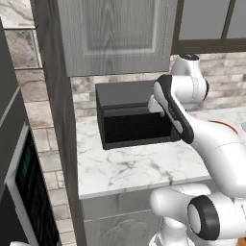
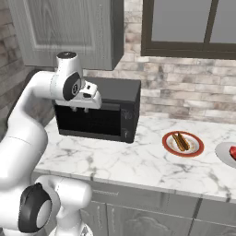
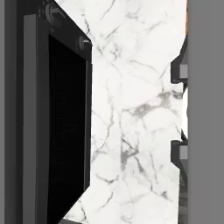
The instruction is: Open the toaster oven door. Place the hotdog bun on the top rack in the toaster oven and place the steak on the bottom rack.
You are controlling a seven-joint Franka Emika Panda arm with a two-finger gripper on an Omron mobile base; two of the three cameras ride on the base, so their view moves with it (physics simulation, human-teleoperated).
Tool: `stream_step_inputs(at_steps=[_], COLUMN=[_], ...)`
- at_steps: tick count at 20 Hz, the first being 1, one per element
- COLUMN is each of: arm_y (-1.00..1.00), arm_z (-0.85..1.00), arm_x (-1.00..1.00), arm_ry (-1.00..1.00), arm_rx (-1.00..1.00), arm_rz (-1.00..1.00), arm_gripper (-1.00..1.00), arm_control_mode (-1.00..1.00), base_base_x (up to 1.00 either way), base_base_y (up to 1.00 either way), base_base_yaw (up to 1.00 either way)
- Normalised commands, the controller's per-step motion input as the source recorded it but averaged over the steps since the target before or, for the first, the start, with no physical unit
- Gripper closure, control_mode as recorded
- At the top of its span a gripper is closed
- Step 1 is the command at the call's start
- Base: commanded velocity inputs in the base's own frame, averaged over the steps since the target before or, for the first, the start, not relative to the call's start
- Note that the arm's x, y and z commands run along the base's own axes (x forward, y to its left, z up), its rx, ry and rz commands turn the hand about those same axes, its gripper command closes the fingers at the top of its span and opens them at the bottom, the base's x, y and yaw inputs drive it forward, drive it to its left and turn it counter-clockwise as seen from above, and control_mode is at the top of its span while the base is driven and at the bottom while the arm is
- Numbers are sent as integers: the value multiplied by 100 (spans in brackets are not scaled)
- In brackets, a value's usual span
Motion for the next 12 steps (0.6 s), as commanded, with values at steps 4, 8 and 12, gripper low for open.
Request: stream_step_inputs(at_steps=[4, 8, 12], arm_y=[0, -3, -14], arm_z=[-11, -30, -6], arm_x=[0, 0, -14], arm_ry=[2, 0, -3], arm_rx=[-4, -31, -72], arm_rz=[0, 5, 22], arm_gripper=[-100, -100, -100], arm_control_mode=[-100, -100, -100], base_base_x=[0, 0, 0], base_base_y=[0, 0, 0], base_base_yaw=[0, 0, 0])
